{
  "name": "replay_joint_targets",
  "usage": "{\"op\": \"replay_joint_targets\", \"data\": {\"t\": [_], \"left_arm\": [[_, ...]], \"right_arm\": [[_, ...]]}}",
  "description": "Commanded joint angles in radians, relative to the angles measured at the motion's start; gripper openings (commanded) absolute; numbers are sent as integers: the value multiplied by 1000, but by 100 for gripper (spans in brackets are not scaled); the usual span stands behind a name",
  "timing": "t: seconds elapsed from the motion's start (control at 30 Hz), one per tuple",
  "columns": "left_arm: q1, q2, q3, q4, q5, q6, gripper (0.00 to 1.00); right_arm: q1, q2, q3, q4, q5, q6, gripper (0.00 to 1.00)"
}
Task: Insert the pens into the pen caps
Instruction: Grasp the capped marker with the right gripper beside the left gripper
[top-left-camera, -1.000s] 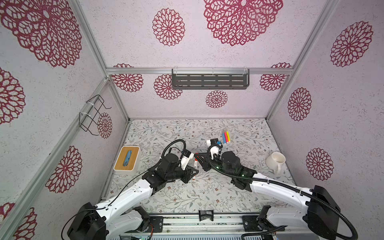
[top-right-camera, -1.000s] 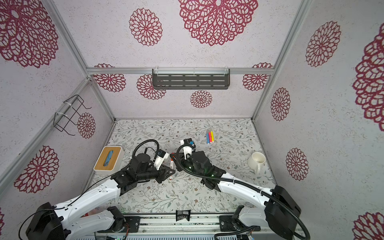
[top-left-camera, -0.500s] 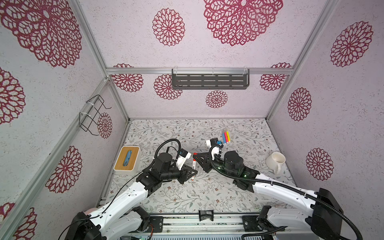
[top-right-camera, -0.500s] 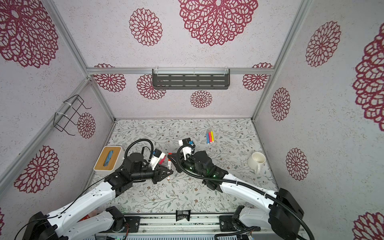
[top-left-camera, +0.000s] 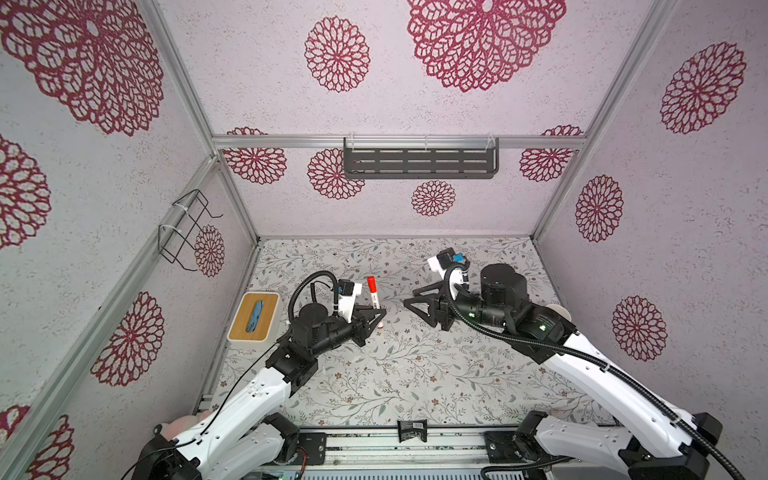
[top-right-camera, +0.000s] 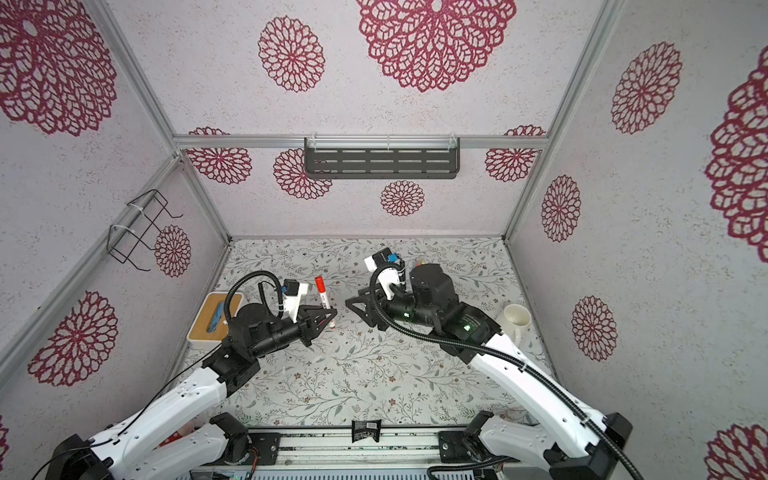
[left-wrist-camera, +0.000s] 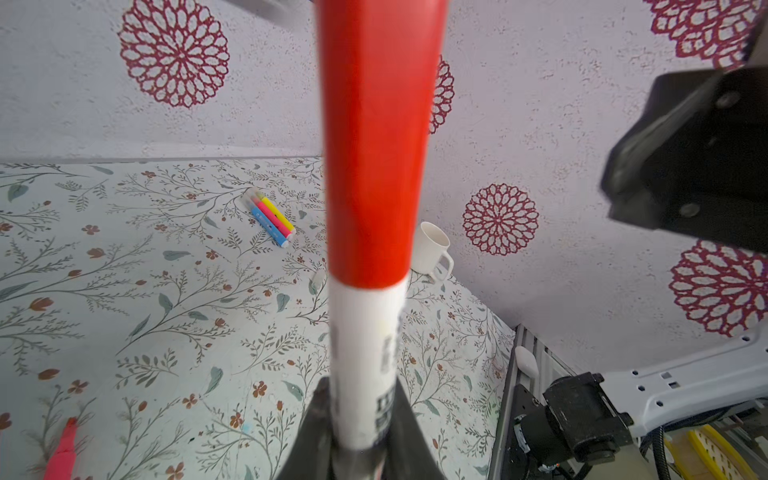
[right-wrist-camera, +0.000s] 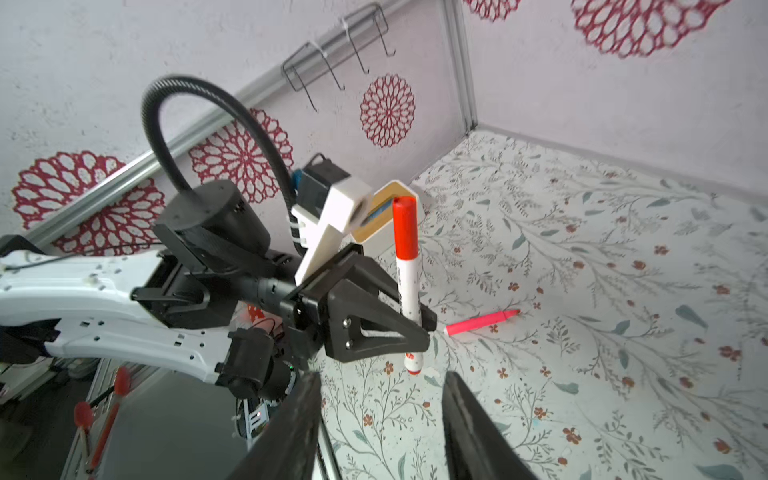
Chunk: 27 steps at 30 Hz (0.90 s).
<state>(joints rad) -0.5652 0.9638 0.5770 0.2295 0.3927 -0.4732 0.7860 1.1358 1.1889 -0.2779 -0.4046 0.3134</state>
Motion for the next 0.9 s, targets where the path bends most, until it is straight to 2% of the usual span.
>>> {"op": "replay_joint_targets", "data": {"t": [0.0,0.17,0.87], "left_arm": [[-13,-16,-2,50,-6,-6,0],[-31,-17,-5,56,-25,-8,0],[-52,9,12,59,-7,-7,0]], "right_arm": [[1,38,-17,43,-50,-13,49],[2,110,0,172,-151,51,48],[2,249,38,278,-177,67,40]]}}
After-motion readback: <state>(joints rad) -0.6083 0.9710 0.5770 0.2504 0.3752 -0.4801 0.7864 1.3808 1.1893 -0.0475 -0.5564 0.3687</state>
